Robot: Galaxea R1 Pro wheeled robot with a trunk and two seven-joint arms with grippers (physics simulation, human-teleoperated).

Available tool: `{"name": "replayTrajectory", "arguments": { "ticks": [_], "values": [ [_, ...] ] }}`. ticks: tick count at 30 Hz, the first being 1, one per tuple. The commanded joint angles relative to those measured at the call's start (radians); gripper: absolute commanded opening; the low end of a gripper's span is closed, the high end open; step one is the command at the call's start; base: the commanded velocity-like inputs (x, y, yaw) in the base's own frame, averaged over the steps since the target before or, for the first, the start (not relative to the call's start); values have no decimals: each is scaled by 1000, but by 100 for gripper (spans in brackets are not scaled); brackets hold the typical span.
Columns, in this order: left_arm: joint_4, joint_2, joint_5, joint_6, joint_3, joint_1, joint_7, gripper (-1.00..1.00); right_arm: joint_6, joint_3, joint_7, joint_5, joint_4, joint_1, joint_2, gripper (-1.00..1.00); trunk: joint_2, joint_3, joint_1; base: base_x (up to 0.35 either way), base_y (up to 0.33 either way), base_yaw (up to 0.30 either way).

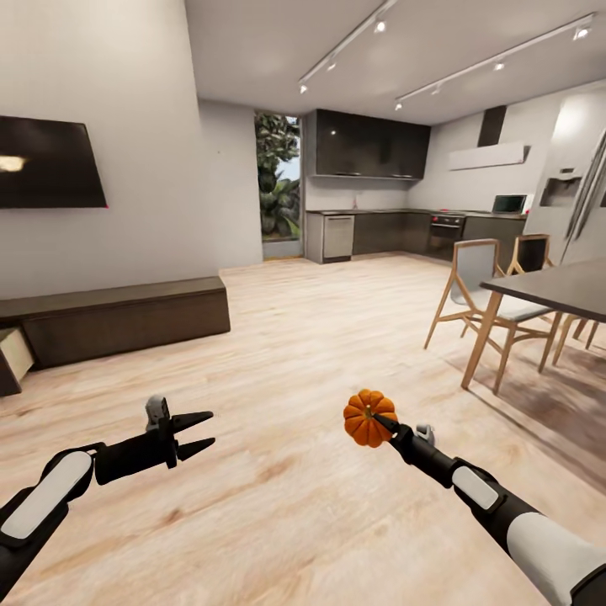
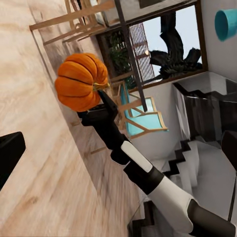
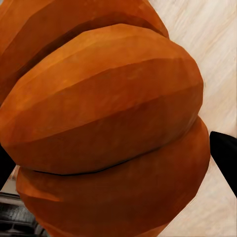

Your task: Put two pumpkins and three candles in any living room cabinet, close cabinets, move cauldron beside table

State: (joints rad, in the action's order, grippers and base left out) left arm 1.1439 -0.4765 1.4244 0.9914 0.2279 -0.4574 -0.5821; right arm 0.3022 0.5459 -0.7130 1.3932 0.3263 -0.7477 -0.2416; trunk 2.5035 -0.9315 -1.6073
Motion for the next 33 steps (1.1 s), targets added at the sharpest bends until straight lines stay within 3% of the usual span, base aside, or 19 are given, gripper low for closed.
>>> {"name": "replayTrajectory", "arguments": {
  "ticks": [1,14,33],
  "values": [
    [-1,-1,-1,2,2,-1,-5,100,8,1,3,15,1,-1,-1,-100,0,-1,0,328,0,198],
    [-1,-1,-1,2,-10,-1,-5,100,11,2,10,14,2,-1,-1,-100,0,-2,0,289,0,180],
    [-1,-1,-2,3,-12,2,-5,100,11,2,24,12,2,-1,-1,-100,0,-2,0,20,0,274]
  ]
}}
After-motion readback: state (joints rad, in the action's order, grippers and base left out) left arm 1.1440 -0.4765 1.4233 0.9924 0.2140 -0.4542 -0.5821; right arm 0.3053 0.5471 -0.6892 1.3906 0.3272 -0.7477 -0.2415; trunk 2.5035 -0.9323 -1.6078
